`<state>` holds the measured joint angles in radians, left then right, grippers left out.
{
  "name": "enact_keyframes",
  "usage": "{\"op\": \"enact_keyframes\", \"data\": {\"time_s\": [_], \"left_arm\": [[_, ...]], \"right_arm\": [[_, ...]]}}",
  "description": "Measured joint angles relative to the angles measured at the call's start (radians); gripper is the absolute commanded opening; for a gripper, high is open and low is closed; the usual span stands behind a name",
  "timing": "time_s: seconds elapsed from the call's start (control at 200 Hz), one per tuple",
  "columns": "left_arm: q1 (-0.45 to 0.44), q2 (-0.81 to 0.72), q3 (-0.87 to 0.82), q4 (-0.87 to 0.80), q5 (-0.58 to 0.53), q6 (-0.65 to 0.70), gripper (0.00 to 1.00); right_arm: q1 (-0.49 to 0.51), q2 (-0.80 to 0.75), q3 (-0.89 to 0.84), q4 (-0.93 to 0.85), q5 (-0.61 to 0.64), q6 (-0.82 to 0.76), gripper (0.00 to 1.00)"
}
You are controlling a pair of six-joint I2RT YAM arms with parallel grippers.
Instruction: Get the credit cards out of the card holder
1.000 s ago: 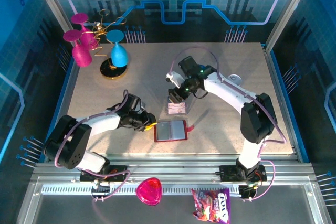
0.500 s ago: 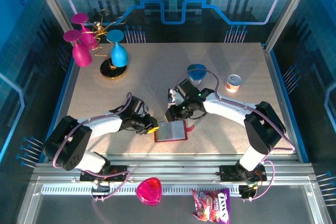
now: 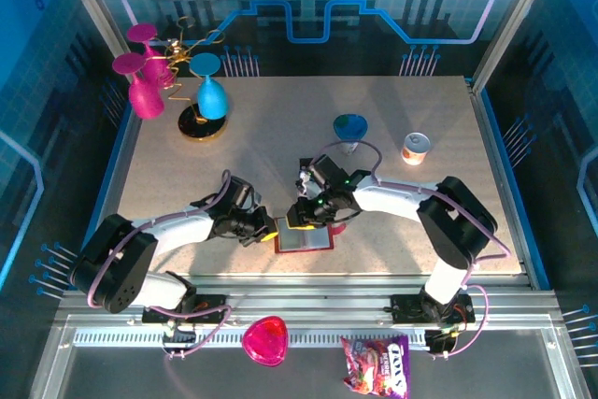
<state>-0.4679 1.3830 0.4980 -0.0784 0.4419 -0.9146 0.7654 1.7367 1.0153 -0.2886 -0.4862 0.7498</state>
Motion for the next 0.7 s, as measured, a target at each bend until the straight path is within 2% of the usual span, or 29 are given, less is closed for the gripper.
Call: {"op": "enact_keyframes", "data": {"time_s": [0.215, 0.695], "left_arm": [[0.0, 0.02, -0.004, 0.008, 0.0, 0.0, 0.07], [0.0, 0.043, -0.004, 0.01, 0.0, 0.002, 0.06]], "right_arm": [[0.003, 0.063, 0.0, 0.002, -0.013, 0.018, 0.35], [0.034, 0.104, 0.028, -0.008, -0.014, 0.035, 0.41]]}}
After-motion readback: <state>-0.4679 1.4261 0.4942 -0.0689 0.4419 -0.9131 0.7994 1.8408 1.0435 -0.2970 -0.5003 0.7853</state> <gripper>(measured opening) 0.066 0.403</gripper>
